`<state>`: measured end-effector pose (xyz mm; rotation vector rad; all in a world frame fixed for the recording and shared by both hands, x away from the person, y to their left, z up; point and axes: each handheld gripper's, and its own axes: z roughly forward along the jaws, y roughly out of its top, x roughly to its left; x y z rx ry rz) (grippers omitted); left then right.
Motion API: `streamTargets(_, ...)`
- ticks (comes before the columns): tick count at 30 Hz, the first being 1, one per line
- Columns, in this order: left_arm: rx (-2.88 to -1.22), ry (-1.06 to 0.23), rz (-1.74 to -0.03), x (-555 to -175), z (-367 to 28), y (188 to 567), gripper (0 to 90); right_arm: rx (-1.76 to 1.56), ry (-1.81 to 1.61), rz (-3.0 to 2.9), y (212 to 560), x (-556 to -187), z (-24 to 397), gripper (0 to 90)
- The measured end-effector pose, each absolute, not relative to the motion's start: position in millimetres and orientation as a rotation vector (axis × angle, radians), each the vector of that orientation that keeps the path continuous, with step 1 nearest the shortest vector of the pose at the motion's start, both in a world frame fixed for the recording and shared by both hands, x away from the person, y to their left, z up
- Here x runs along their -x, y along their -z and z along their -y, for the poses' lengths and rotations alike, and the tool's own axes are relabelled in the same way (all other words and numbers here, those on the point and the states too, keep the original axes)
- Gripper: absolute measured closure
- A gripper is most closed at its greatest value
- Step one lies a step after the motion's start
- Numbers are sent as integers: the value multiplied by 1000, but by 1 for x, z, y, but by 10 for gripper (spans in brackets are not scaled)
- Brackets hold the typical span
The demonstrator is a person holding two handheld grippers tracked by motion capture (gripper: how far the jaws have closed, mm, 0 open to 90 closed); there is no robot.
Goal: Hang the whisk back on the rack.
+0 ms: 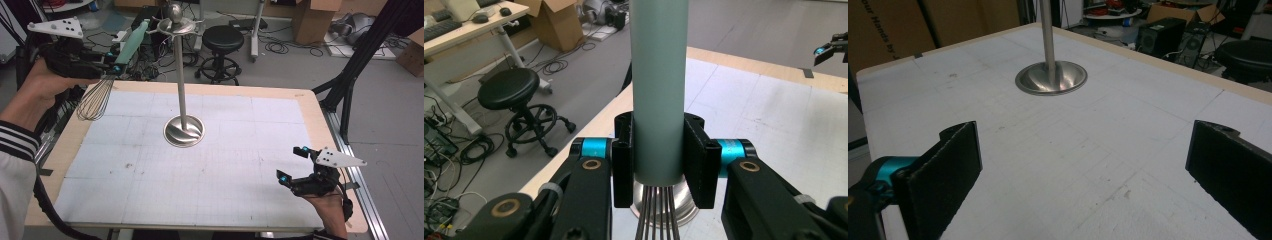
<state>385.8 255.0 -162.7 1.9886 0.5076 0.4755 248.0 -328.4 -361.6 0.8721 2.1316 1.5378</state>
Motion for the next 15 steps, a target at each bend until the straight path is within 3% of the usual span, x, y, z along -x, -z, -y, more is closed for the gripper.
streamTargets(15, -2028, -471, -519, -395, -242, 170, 693, -877, -1548, -2127, 362, -248, 331, 5)
